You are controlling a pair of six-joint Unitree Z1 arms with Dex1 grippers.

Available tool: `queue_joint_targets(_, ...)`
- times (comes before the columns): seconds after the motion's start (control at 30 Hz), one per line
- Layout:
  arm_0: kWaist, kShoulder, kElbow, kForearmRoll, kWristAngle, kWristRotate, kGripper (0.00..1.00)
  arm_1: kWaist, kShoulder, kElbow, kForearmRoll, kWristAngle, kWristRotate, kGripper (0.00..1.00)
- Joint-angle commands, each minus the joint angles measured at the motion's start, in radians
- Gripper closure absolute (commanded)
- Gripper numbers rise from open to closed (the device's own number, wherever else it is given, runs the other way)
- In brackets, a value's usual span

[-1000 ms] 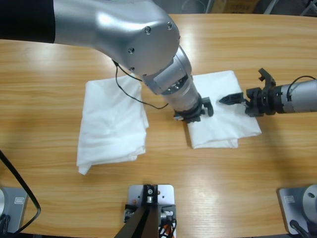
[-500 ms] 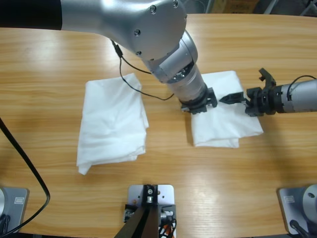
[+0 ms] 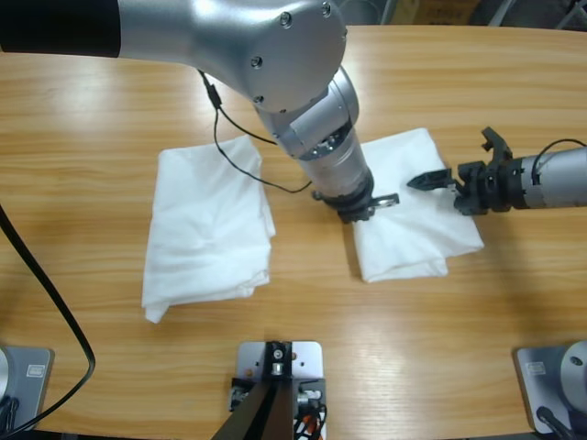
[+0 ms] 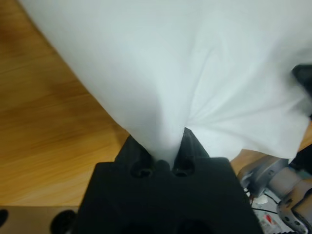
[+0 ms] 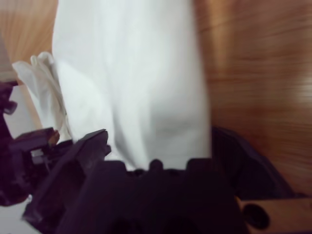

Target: Fold clothes

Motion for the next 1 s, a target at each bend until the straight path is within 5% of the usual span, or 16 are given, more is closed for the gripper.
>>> queue_joint_targets(0.03, 0.011, 0.067, 0.036, 0.058, -0.005, 0.033, 1.000, -0.006, -0.063, 0.034, 0.172, -0.158, 0.053, 0.115)
queue_joint_targets(0.37, 0.049, 0.029, 0.122, 0.090, 0.015, 0.077, 1.000, 0.024, 0.067, 0.053, 0.097, -0.048, 0.132, 0.119)
queue_joint_targets(0.6, 0.049, 0.032, 0.115, 0.084, 0.009, 0.080, 1.000, 0.262, 0.285, 0.272, -0.446, -0.026, 0.354, 0.138)
queue_joint_targets(0.83, 0.048, 0.034, 0.114, 0.084, 0.005, 0.080, 1.000, 0.249, 0.356, 0.322, -0.611, 0.030, 0.358, 0.163)
queue_joint_targets(0.87, 0.048, 0.034, 0.115, 0.084, 0.004, 0.080, 1.000, 0.247, 0.372, 0.335, -0.654, 0.038, 0.359, 0.266)
queue_joint_targets(0.97, 0.048, 0.032, 0.116, 0.084, 0.006, 0.079, 1.000, 0.235, 0.400, 0.371, -0.786, 0.069, 0.336, 0.998)
queue_joint_targets(1.0, 0.048, 0.032, 0.116, 0.084, 0.005, 0.075, 1.000, 0.224, 0.401, 0.374, -0.794, 0.080, 0.321, 1.000)
